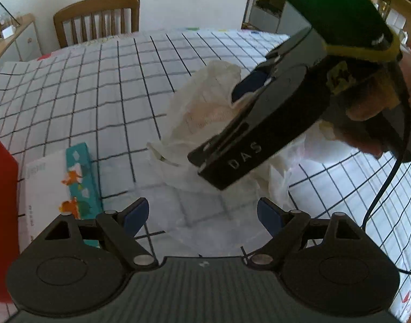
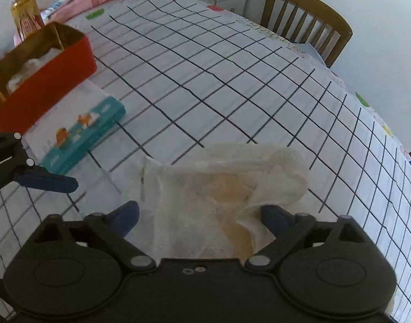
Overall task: Organize soft objects
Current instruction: 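Close the right tool on the white tissue while the left tool grasps the clear plastic bag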
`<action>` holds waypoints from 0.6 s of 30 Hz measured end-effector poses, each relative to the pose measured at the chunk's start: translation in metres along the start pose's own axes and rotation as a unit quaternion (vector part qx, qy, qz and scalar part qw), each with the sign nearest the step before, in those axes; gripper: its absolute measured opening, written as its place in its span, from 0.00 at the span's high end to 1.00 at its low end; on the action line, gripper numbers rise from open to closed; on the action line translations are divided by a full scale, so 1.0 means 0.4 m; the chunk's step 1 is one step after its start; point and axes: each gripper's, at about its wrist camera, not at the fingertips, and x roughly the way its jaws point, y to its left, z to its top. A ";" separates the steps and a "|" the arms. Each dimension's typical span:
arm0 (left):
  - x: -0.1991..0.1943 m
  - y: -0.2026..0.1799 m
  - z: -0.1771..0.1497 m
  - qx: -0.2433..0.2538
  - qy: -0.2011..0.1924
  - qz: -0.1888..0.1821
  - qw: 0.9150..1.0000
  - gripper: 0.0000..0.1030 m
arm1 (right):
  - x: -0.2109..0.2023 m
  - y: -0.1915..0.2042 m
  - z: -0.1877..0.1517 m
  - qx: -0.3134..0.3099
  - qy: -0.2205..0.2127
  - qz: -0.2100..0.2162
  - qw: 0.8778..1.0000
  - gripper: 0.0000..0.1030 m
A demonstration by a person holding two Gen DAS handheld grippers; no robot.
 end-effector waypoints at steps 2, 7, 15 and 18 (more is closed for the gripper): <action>0.010 -0.003 -0.004 0.002 0.002 -0.002 1.000 0.15 | 0.002 -0.006 -0.006 0.001 0.002 -0.004 1.000 0.16; 0.038 -0.025 -0.010 0.025 0.014 0.002 1.000 0.15 | 0.004 -0.024 -0.015 0.012 0.002 -0.008 1.000 0.28; 0.062 -0.049 -0.006 0.057 0.010 0.033 0.998 0.48 | -0.010 -0.033 -0.022 0.019 -0.008 -0.021 1.000 0.52; 0.063 -0.047 0.000 0.061 0.006 0.036 0.998 0.69 | -0.019 -0.043 -0.026 0.024 -0.012 -0.026 0.999 0.64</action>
